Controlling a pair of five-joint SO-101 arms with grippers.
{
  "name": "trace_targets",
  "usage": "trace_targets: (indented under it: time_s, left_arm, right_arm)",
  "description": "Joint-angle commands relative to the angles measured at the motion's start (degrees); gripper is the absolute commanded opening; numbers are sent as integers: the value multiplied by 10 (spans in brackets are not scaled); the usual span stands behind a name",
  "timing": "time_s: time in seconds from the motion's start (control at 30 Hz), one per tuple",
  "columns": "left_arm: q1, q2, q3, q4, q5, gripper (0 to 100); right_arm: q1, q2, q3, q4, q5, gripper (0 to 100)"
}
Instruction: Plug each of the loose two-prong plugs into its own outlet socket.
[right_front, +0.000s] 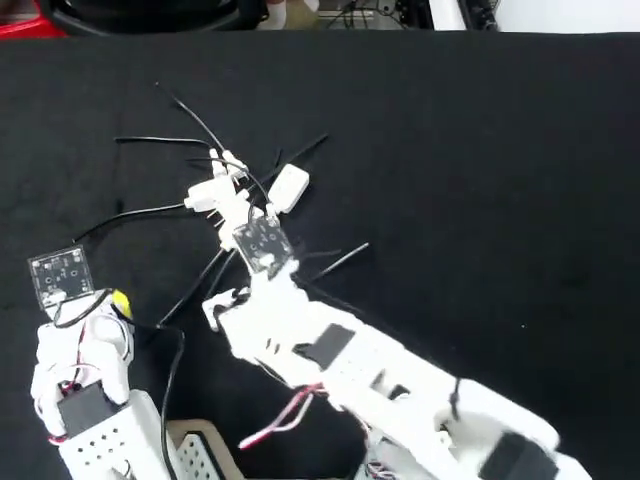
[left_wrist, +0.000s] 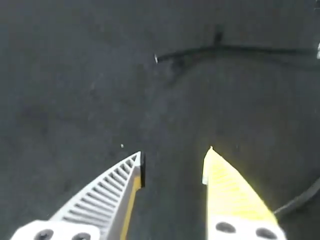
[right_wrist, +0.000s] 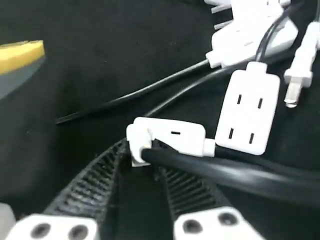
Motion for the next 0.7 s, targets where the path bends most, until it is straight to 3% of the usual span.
trace_targets:
  time_s: [0.0, 0.33, 0.67]
  left_arm:
    - [-12, -4, -4, -3, -7, 202]
    - [-8, -4, 0, -4, -7, 202]
    - [-9, -4, 0, -4, -7, 202]
  right_arm:
    - [10, 37, -54, -3, -10, 12]
    - [10, 44, -53, 2, -40, 12]
    - [8, 102, -104, 81, -53, 12]
